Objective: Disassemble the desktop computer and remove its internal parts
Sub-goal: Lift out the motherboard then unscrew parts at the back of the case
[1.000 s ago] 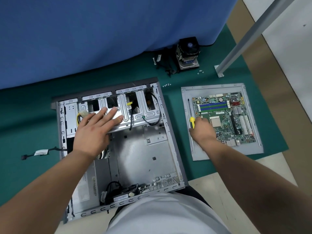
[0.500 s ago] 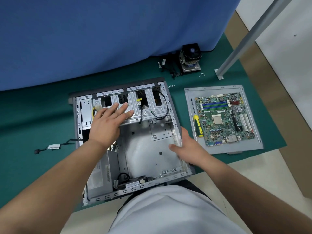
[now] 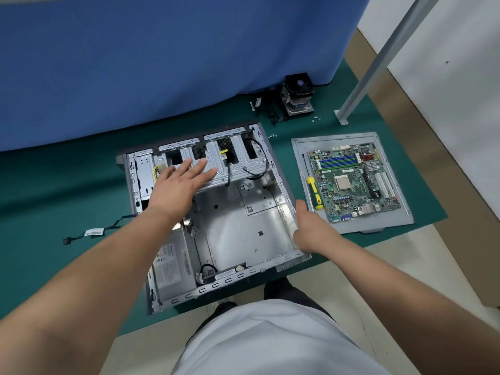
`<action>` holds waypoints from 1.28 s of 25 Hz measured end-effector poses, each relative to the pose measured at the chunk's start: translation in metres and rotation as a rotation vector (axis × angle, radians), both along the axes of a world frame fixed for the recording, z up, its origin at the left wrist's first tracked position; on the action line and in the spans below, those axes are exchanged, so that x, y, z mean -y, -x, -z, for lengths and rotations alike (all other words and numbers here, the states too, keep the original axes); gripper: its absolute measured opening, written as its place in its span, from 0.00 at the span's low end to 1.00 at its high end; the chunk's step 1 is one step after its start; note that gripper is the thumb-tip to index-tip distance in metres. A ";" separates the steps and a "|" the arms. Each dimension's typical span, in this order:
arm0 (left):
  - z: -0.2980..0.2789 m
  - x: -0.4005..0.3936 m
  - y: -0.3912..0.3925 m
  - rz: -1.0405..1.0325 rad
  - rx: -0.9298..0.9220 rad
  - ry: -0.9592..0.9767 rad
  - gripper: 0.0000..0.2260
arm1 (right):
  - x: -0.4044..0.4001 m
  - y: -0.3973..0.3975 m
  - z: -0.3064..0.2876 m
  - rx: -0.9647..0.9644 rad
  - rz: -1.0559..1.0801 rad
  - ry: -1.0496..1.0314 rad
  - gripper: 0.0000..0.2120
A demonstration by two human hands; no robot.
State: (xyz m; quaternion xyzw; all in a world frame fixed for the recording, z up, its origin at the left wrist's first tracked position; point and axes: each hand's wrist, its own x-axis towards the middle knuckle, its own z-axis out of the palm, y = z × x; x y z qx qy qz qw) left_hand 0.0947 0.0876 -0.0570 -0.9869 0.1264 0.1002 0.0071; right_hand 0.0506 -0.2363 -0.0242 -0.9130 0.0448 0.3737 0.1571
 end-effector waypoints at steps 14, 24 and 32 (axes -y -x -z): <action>-0.010 0.024 0.043 -0.426 -0.019 -0.125 0.42 | -0.013 -0.146 -0.009 0.360 -0.298 0.150 0.12; -0.010 0.000 0.037 0.296 0.115 -0.134 0.33 | -0.022 -0.062 0.007 0.621 -0.630 -0.140 0.23; -0.010 -0.006 -0.010 0.752 -0.172 -0.343 0.31 | -0.015 0.011 0.029 0.557 -0.719 -0.120 0.29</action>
